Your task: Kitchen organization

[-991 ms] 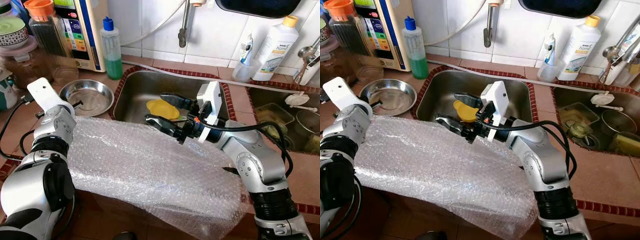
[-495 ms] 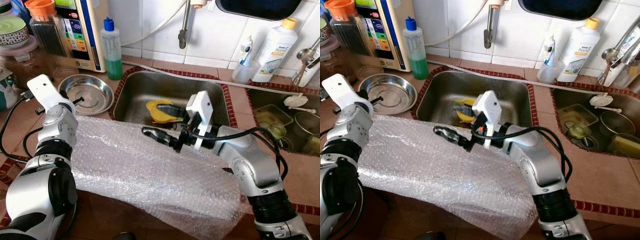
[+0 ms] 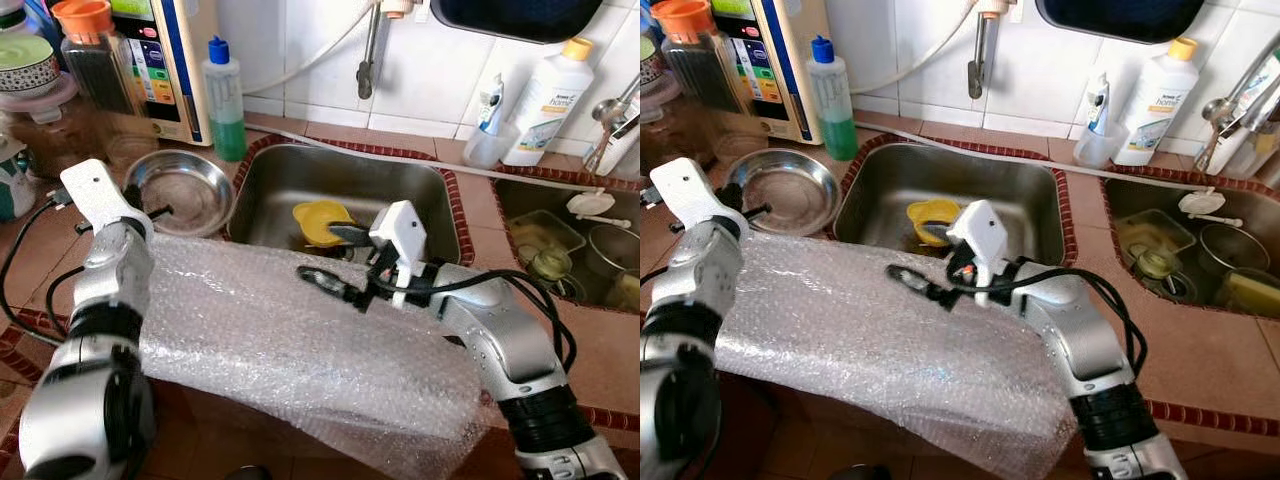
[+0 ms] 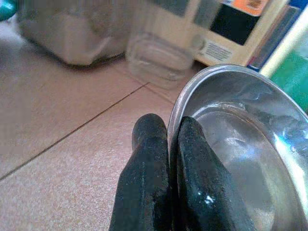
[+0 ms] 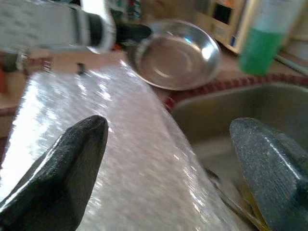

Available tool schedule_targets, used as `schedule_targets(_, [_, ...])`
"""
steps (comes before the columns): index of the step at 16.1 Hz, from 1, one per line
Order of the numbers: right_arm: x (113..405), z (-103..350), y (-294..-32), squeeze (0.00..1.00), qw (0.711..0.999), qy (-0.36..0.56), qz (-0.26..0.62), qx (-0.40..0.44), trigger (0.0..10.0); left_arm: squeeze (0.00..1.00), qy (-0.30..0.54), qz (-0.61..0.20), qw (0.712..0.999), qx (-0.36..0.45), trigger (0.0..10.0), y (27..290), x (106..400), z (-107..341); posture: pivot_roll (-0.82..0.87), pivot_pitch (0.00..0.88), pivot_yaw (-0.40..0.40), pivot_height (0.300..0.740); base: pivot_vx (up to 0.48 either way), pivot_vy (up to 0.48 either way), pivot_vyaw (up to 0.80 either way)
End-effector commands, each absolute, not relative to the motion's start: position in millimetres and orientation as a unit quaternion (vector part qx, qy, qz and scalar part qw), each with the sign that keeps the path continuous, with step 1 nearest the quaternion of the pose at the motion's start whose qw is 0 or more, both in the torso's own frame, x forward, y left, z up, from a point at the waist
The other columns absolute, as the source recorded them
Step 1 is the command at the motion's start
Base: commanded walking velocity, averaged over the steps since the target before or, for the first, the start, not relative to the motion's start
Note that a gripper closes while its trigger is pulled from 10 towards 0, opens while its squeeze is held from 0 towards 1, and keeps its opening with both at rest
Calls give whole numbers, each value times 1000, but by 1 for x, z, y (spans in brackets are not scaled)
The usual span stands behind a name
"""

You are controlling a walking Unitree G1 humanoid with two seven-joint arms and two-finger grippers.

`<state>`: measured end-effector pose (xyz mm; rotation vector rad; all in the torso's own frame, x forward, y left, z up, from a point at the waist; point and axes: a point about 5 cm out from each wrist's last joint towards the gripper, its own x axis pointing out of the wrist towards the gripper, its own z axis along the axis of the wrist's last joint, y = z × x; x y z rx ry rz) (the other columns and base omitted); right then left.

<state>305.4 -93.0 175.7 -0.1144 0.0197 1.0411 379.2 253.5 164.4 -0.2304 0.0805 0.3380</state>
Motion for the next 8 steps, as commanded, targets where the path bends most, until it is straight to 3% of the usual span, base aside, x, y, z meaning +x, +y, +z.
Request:
schedule_targets(1, [311,181,-101,0,875,-2,479,-70,10000,0,91,142,983,-66,3176,248,372,144,89,46,-21,740,0,0,0])
schedule_targets(2, [312,182,-104,0,879,-3,472,-69,10000,0,84,121,988,-44,275,246,367,148,97,43,-20,740,0,0,0])
schedule_targets(8, [319,185,-101,0,898,-22,437,-52,10000,0,28,107,994,-15,0,241,350,164,120,32,-11,740,0,0,0])
